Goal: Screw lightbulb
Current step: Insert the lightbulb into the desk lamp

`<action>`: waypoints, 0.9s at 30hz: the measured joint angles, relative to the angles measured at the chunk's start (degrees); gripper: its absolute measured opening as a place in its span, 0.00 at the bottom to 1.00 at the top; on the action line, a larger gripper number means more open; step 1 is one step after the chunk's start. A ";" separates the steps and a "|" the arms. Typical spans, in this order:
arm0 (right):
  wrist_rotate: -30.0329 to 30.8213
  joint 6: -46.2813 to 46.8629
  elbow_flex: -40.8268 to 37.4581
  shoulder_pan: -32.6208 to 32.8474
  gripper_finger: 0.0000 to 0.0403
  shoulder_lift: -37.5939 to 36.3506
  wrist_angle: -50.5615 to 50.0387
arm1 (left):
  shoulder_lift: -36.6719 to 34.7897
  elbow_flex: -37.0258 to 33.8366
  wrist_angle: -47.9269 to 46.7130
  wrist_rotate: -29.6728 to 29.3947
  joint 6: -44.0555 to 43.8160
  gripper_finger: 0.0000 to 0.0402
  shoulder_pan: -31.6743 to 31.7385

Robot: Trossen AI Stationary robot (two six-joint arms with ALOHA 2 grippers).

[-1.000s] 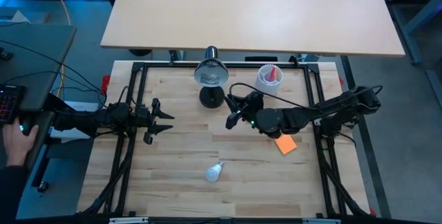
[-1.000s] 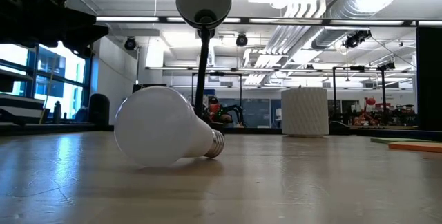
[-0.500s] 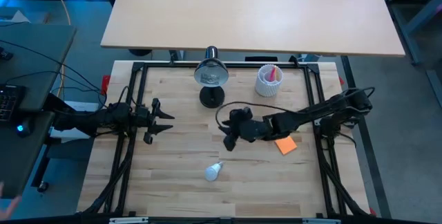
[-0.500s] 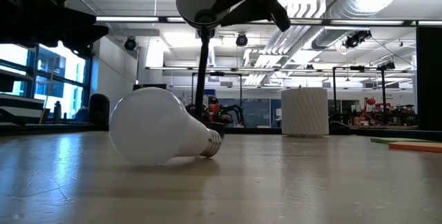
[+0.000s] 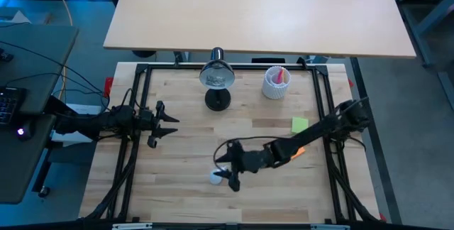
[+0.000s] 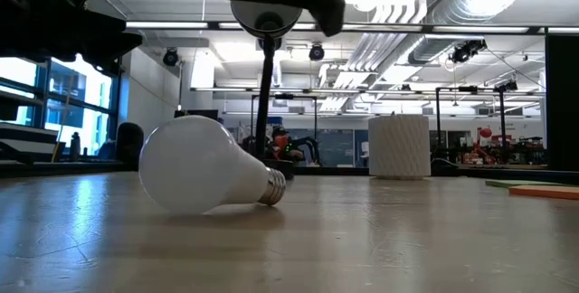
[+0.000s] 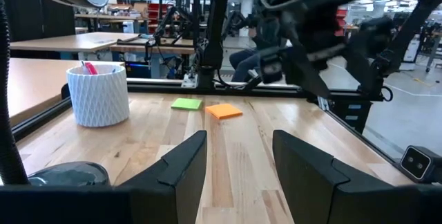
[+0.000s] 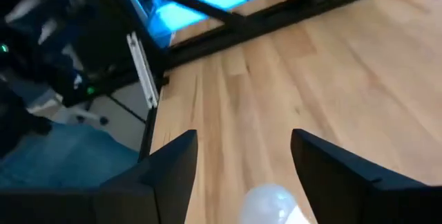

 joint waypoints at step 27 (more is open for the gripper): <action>-19.78 -5.03 48.76 -4.66 0.58 30.34 -41.23 | 0.01 0.00 -0.02 0.02 0.00 0.40 -0.02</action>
